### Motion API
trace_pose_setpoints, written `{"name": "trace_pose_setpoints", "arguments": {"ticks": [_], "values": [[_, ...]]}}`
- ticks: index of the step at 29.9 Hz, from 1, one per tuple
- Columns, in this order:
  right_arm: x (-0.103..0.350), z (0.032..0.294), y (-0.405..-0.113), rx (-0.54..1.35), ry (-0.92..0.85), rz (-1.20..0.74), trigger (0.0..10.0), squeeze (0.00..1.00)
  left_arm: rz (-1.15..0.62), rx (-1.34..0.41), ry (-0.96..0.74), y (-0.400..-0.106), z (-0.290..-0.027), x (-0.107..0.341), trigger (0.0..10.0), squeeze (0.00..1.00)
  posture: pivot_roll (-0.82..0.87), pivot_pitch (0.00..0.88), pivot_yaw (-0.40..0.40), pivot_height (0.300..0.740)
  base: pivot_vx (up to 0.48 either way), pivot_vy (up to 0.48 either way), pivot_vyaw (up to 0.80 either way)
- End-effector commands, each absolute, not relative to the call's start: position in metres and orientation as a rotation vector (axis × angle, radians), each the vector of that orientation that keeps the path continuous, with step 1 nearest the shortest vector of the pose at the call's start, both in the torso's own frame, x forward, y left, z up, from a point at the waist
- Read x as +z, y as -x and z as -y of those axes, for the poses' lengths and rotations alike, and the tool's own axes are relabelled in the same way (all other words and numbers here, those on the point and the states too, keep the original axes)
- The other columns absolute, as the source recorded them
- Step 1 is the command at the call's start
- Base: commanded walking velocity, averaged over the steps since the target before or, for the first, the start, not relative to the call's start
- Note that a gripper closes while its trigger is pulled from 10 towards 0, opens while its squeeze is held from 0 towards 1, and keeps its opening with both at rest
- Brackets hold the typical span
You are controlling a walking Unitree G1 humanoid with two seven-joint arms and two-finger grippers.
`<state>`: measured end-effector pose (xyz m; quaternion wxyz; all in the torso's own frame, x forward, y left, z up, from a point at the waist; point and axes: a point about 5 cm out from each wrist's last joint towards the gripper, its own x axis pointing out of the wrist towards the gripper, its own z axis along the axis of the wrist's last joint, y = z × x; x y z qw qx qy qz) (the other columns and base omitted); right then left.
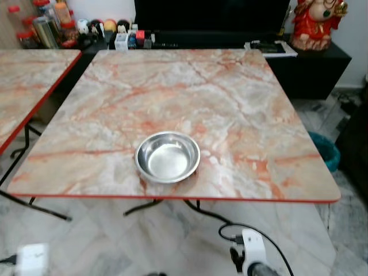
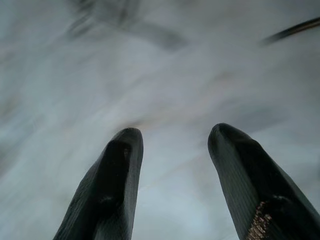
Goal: Setting the table
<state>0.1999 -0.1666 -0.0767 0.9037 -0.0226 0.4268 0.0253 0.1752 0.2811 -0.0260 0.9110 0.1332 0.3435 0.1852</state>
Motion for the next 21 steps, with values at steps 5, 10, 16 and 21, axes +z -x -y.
{"name": "trace_pose_setpoints", "arguments": {"ticks": [5, 10, 16, 21], "values": [[-0.071, 0.171, -0.21, 0.047, 0.058, -0.861, 10.0, 0.0, -0.72, 0.175, -0.138, -0.194, -0.24, -0.048, 10.0, 0.0, 0.11, 0.066, -0.018, 0.74, 0.0, 0.0, 0.0], [-0.07, 0.173, -0.211, 0.038, 0.05, -0.855, 10.0, 0.0, -0.749, 0.11, -0.064, -0.196, -0.222, -0.058, 10.0, 0.0, 0.1, 0.066, -0.026, 0.74, 0.0, 0.0, 0.0], [-0.072, 0.179, -0.207, 0.01, 0.044, -0.867, 10.0, 0.0, -0.851, 0.098, -0.054, -0.18, -0.211, -0.076, 10.0, 0.0, 0.09, 0.062, -0.028, 0.74, 0.0, 0.0, 0.0], [-0.073, 0.18, -0.205, 0.0, 0.041, -0.872, 10.0, 0.0, -0.887, 0.109, -0.062, -0.175, -0.21, -0.081, 10.0, 0.0, 0.07, 0.065, -0.018, 0.74, 0.0, 0.0, 0.0]]}}
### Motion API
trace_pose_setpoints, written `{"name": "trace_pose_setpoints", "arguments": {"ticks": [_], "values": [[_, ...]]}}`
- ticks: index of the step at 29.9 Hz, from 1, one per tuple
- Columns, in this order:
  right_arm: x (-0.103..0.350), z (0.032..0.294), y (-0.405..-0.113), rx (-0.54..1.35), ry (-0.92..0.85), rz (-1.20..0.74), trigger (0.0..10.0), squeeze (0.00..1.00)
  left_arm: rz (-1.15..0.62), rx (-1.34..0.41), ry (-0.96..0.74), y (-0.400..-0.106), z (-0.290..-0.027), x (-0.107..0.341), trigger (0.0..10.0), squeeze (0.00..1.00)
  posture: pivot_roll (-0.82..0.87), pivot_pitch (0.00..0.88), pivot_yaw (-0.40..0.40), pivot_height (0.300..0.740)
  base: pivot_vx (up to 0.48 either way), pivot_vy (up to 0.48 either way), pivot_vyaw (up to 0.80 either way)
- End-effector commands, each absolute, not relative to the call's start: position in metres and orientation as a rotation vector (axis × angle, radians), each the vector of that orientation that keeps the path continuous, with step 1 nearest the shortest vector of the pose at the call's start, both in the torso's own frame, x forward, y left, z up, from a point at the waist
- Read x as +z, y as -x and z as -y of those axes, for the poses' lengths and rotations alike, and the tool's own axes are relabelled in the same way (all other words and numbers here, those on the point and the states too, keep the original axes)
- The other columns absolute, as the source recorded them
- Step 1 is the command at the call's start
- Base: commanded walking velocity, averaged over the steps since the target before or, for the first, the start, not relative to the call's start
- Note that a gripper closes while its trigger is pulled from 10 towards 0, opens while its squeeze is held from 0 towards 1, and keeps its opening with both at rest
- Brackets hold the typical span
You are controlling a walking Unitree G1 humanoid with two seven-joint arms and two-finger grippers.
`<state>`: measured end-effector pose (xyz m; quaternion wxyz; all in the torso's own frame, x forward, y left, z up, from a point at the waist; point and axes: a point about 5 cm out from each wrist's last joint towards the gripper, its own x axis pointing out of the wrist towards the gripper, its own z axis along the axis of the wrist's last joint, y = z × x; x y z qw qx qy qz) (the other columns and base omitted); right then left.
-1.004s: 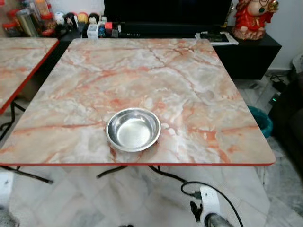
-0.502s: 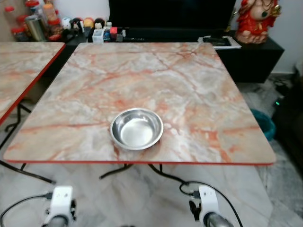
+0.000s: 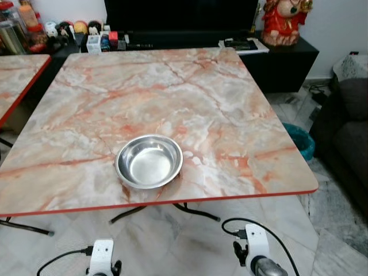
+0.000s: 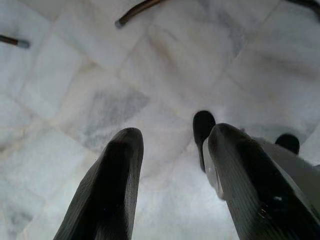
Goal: Setting the table
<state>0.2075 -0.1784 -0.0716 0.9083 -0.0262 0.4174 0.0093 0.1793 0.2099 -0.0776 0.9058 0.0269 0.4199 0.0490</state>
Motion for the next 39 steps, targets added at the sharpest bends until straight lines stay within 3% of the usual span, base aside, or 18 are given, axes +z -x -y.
{"name": "trace_pose_setpoints", "arguments": {"ticks": [1, 16, 39], "values": [[-0.073, 0.18, -0.205, 0.0, 0.041, -0.872, 10.0, 0.0, -0.887, 0.109, -0.062, -0.175, -0.21, -0.081, 10.0, 0.0, 0.07, 0.065, -0.018, 0.74, 0.0, 0.0, 0.0], [-0.073, 0.183, -0.204, -0.023, 0.028, -0.872, 10.0, 0.0, -0.882, 0.137, -0.005, -0.175, -0.208, -0.082, 10.0, 0.0, 0.06, 0.071, -0.018, 0.74, 0.0, 0.0, 0.0], [-0.073, 0.181, -0.205, -0.015, 0.026, -0.864, 10.0, 0.0, -0.909, 0.173, 0.019, -0.167, -0.213, -0.085, 10.0, 0.0, 0.07, 0.068, -0.013, 0.74, 0.0, 0.258, 0.0]]}}
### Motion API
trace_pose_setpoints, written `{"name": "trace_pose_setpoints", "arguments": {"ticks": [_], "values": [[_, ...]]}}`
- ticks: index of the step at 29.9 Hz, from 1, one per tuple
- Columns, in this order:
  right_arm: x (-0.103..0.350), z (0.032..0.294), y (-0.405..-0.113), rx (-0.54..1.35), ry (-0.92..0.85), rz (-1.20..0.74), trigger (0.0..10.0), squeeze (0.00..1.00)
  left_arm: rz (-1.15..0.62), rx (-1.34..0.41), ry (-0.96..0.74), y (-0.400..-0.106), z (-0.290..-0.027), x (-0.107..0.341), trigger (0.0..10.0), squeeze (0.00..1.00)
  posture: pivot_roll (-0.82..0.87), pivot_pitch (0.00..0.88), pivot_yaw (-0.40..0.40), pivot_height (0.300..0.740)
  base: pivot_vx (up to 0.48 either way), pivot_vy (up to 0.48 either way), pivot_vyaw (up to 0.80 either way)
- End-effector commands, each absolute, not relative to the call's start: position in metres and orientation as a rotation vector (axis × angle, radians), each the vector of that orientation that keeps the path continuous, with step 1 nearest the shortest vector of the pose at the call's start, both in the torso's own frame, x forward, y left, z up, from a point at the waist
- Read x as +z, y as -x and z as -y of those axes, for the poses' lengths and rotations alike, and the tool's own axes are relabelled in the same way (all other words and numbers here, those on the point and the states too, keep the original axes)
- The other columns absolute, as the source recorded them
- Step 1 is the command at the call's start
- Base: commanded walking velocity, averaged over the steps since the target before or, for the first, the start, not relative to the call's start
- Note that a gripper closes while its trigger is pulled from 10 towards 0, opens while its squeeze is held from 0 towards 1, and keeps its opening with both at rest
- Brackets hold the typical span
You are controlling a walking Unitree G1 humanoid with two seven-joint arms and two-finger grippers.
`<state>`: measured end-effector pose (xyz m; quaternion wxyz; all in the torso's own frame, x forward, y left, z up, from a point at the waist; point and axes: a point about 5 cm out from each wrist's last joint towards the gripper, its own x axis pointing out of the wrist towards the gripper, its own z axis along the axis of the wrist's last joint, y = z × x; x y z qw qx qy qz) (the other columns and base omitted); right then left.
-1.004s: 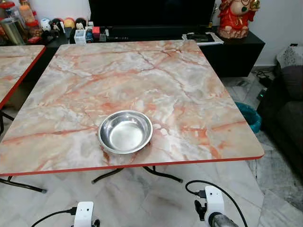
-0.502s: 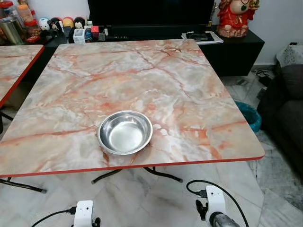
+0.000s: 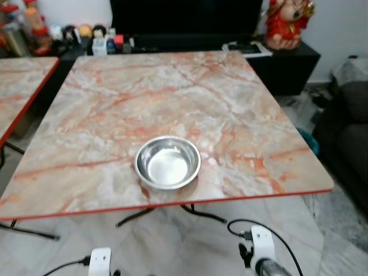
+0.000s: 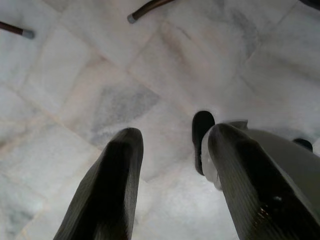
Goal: Setting the table
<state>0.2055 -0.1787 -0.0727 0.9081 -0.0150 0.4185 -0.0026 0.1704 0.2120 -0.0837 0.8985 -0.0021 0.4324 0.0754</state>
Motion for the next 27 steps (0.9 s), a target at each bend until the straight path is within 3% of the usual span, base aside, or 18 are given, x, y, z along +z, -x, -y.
{"name": "trace_pose_setpoints", "arguments": {"ticks": [1, 7, 14, 25, 27], "values": [[-0.0726, 0.1804, -0.2054, -0.014, 0.026, -0.863, 10.0, 0.0, -0.908, 0.173, 0.019, -0.167, -0.2129, -0.0853, 10.0, 0.0, 0.07, 0.068, -0.013, 0.74, 0.0, 0.247, 0.0], [-0.072, 0.1796, -0.2066, -0.01, 0.029, -0.861, 10.0, 0.0, -0.909, 0.17, 0.019, -0.1673, -0.2122, -0.0854, 10.0, 0.0, 0.07, 0.059, -0.01, 0.74, 0.0, 0.317, 0.0], [-0.0723, 0.1774, -0.2065, 0.0, 0.031, -0.862, 10.0, 0.0, -0.914, 0.17, 0.016, -0.1663, -0.2129, -0.0857, 10.0, 0.0, 0.07, 0.052, -0.006, 0.74, 0.0, 0.0, 0.0], [-0.0716, 0.1727, -0.2083, 0.026, 0.054, -0.856, 10.0, 0.0, -0.913, 0.173, 0.012, -0.1668, -0.2157, -0.085, 10.0, 0.0, 0.08, 0.051, 0.004, 0.74, 0.0, 0.321, 0.0], [-0.0723, 0.1705, -0.2074, 0.025, 0.037, -0.856, 10.0, 0.0, -0.903, 0.185, 0.017, -0.169, -0.2165, -0.0838, 10.0, 0.0, 0.1, 0.06, -0.004, 0.74, 0.0, 0.0, 0.8]]}}
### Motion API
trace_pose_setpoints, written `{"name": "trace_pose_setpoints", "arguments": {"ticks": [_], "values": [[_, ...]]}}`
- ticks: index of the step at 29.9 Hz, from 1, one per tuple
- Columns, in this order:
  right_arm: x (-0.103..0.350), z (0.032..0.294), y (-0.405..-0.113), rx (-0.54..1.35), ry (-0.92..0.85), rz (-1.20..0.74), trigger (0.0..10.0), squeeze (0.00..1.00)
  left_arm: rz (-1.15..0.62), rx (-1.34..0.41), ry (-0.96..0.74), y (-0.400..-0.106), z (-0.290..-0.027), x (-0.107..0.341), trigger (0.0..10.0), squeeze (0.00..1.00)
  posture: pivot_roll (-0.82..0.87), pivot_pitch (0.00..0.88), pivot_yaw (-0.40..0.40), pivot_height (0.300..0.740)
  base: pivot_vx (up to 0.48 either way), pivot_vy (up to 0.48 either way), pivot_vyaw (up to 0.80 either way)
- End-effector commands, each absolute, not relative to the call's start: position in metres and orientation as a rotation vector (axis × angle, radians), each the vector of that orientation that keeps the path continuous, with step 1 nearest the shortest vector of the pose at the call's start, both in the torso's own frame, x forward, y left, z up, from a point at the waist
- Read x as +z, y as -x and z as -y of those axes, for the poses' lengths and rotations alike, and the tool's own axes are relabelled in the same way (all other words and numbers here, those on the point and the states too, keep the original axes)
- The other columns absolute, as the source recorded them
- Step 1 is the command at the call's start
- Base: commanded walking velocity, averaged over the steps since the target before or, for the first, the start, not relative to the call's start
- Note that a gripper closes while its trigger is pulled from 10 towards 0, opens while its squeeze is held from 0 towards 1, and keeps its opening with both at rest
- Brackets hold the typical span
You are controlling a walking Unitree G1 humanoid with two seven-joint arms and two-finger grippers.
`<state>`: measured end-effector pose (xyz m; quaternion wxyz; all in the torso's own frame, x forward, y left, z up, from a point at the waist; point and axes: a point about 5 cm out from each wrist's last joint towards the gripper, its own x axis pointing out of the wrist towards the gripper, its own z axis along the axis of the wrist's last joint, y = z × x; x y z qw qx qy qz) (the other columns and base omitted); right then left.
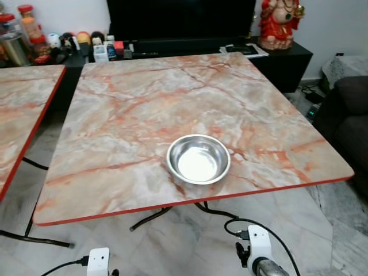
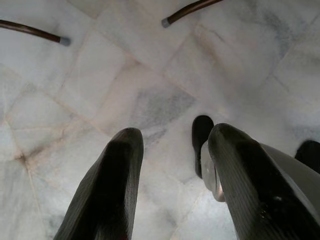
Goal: Setting the table
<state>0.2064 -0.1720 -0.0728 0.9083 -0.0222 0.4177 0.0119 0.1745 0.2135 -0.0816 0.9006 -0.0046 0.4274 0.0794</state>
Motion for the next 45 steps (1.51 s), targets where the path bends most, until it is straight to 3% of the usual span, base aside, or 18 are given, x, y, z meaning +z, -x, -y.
{"name": "trace_pose_setpoints", "arguments": {"ticks": [1, 24, 45], "values": [[-0.0725, 0.1702, -0.2071, 0.025, 0.034, -0.857, 10.0, 0.0, -0.902, 0.187, 0.019, -0.1694, -0.2166, -0.0836, 10.0, 0.0, 0.1, 0.06, -0.004, 0.74, 0.0, 0.0, 0.44], [-0.0715, 0.1676, -0.2094, 0.012, 0.007, -0.852, 10.0, 0.0, -0.9, 0.203, 0.022, -0.1684, -0.2199, -0.0833, 10.0, 0.0, 0.1, 0.074, 0.001, 0.74, 0.0, 0.032, 0.16], [-0.0735, 0.1673, -0.2058, 0.005, -0.009, -0.858, 10.0, 0.0, -0.903, 0.195, 0.009, -0.1688, -0.2212, -0.083, 10.0, 0.0, 0.1, 0.08, 0.009, 0.74, 0.0, 0.447, 0.0]]}}
